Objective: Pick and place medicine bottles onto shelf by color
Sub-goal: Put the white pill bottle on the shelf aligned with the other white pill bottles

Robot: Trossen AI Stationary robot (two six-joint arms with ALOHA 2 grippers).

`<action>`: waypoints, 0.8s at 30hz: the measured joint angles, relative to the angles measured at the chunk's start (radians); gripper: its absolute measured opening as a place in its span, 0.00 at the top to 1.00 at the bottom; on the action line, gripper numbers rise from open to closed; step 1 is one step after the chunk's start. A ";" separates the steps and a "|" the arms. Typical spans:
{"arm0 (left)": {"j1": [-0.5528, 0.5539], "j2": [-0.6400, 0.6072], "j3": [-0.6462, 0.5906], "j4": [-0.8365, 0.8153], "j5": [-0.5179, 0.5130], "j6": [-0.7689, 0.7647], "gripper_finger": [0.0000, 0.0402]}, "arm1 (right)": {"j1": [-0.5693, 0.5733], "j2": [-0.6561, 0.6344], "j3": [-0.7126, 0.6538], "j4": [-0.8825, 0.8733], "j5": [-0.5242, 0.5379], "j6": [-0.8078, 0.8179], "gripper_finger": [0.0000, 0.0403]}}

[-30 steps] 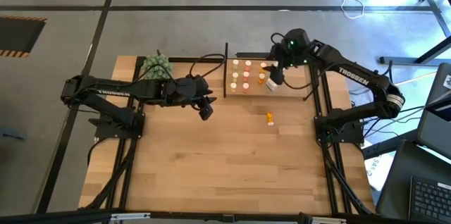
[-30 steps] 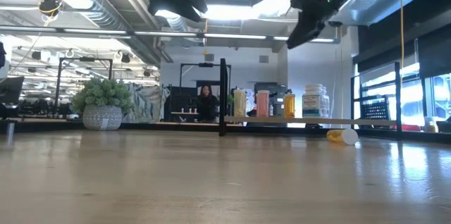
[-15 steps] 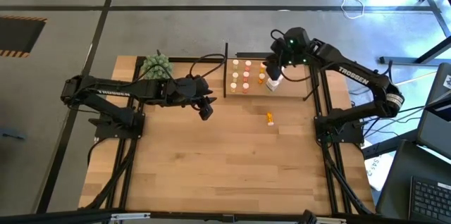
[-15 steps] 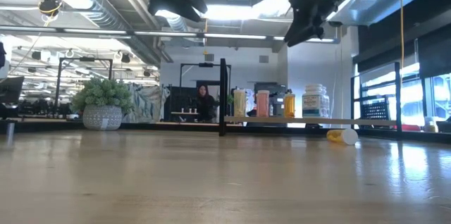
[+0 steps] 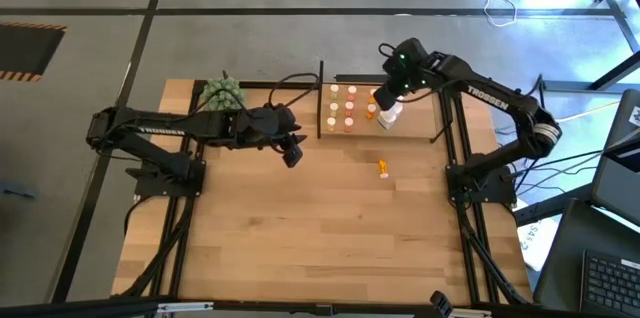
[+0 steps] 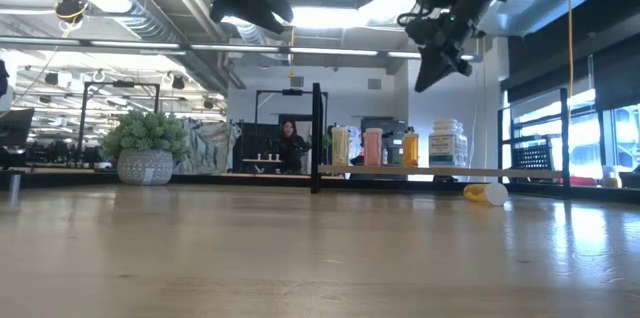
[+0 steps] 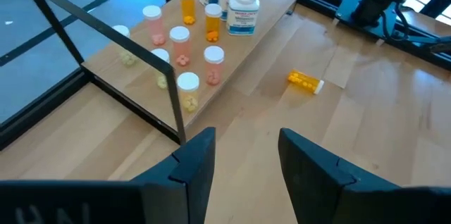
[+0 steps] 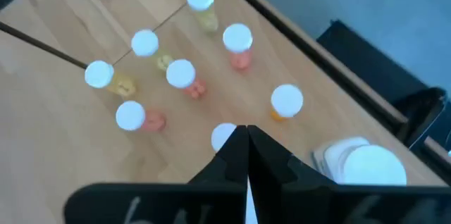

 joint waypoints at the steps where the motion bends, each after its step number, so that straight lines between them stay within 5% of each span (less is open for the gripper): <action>1: 0.004 0.000 0.000 0.000 0.000 0.000 0.63 | -0.004 0.011 0.014 -0.017 -0.005 0.000 0.99; 12: 0.023 0.000 0.000 0.000 0.001 0.027 0.63 | -0.006 0.210 0.208 -0.334 -0.007 -0.038 1.00; 24: 0.026 0.000 0.000 0.000 0.001 0.050 0.63 | 0.023 0.302 0.230 -0.365 -0.009 -0.061 1.00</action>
